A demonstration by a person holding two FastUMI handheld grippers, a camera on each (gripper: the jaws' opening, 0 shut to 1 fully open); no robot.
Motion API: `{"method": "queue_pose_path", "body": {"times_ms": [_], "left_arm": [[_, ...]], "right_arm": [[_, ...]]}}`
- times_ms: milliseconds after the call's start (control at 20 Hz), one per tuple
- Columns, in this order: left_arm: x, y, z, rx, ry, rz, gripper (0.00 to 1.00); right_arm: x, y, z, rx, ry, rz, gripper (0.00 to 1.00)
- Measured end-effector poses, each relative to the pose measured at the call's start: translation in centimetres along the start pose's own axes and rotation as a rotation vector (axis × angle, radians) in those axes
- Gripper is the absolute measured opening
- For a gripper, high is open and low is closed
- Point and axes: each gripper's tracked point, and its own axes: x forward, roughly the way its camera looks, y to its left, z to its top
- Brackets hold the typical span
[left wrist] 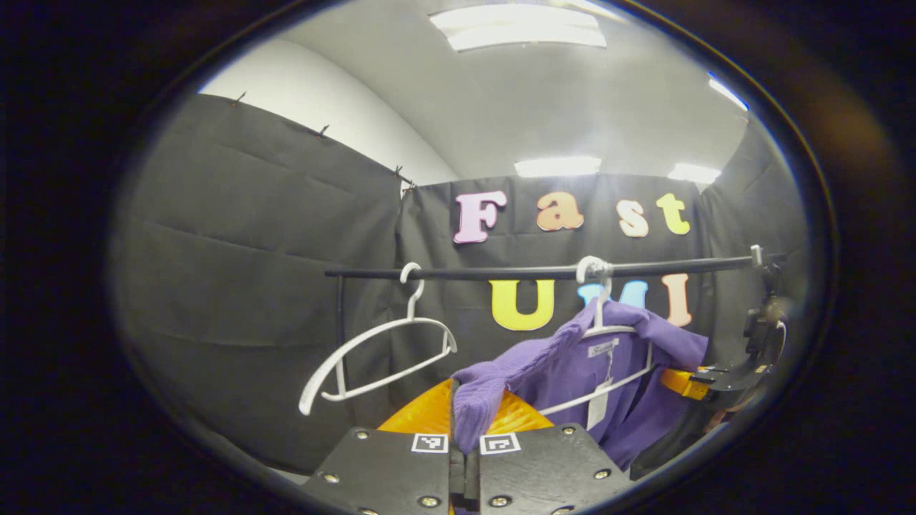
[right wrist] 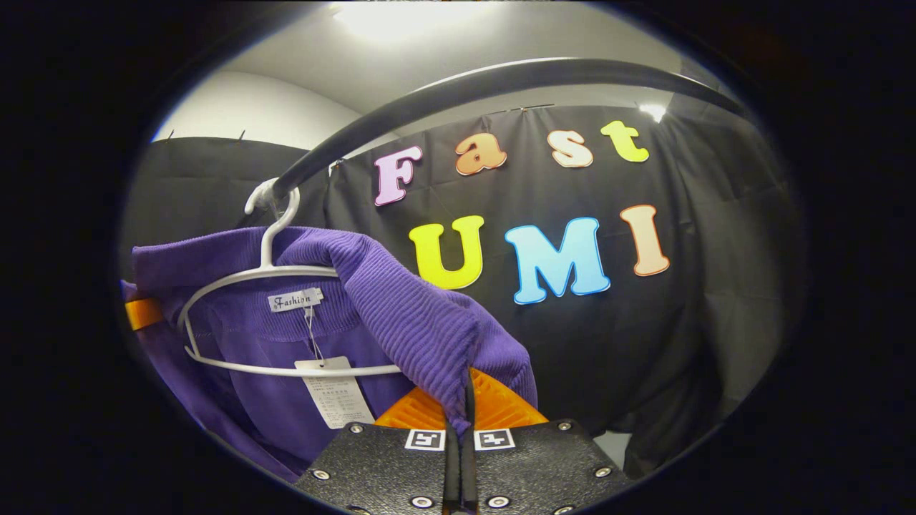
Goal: Grasp the clothes on the hanger with both hands and then place them into the laundry hamper below.
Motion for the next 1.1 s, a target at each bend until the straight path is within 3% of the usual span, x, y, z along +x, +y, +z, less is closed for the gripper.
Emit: {"method": "queue_pose_path", "body": {"times_ms": [100,250,600,900,1100], "left_arm": [[0.3,1.2,0.9,-0.024,-0.013,-0.006,0.01],[1.3,2.5,1.8,-0.028,-0.027,-0.004,0.07],[3.6,6.1,3.1,-0.035,-0.038,0.001,0.01],[5.4,10.2,0.7,-0.083,0.018,0.005,0.04],[6.3,10.5,-2.3,-0.139,0.069,-0.025,0.01]], "right_arm": [[-0.1,-0.2,0.7,-0.01,-0.014,-0.02,0.01],[-0.6,-0.2,1.5,-0.013,-0.03,-0.037,0.01],[-2.0,2.3,2.9,-0.039,-0.063,-0.039,0.0],[-1.3,4.0,4.1,-0.05,-0.089,-0.04,0.0],[-1.1,4.2,4.6,-0.059,-0.1,-0.056,0.0]]}}
